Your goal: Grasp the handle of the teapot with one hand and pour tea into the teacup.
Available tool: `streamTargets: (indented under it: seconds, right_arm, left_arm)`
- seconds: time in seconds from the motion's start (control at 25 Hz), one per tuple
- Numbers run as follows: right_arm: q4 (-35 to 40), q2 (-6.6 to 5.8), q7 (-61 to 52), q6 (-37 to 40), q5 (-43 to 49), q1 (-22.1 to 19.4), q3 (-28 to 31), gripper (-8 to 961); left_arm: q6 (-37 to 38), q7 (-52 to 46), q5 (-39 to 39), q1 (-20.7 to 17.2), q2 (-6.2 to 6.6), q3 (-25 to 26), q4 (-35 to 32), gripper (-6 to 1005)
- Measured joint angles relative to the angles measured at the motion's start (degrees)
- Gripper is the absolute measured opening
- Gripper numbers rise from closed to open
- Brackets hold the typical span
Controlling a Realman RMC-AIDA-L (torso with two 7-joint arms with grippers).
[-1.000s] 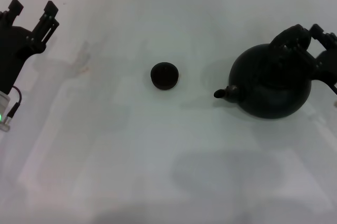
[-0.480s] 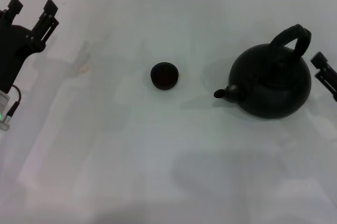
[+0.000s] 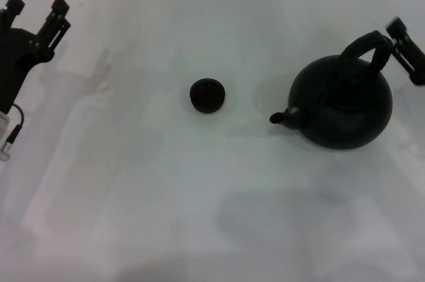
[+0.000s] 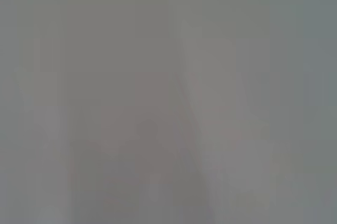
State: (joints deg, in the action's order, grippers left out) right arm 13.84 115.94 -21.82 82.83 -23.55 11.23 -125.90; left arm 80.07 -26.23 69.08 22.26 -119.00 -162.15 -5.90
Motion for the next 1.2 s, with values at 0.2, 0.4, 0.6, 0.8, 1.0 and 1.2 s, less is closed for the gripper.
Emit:
streamTargets:
  seconds: [0.2,0.4,0.6,0.8,1.0,1.2]
  right_arm:
    - [4.16,0.16,4.51,-2.74,-1.66,0.34,-0.01,882]
    - [4.73,0.25,4.33,-5.78,-4.26,0.81,-0.49,881]
    - [4.8,0.27,5.07,-8.13,-9.02,0.75,-0.85,880]
    - [4.74,0.26,9.11,-8.58,-10.81,0.46,-0.85,879]
    - [4.76,0.26,9.32,-8.66,-10.86,0.55,-0.91,876]
    - [4.65,0.25,9.35,-8.74,-10.9,0.68,-1.16,876]
  left_arm:
    - [-0.01,0.04,0.48,-0.14,-0.08,0.0,-0.03,862]
    - [-0.01,0.18,0.55,-0.01,-0.09,0.0,0.02,862]
    - [-0.15,1.27,3.45,-0.12,-0.22,0.0,-0.44,861]
    - [-0.18,1.26,3.92,-0.43,-0.28,-0.09,-0.49,861]
    - [-0.33,1.53,3.56,-0.46,-0.27,-0.42,-0.52,861]
    - [-0.72,1.52,3.63,-0.57,-0.26,-0.35,-0.52,861]
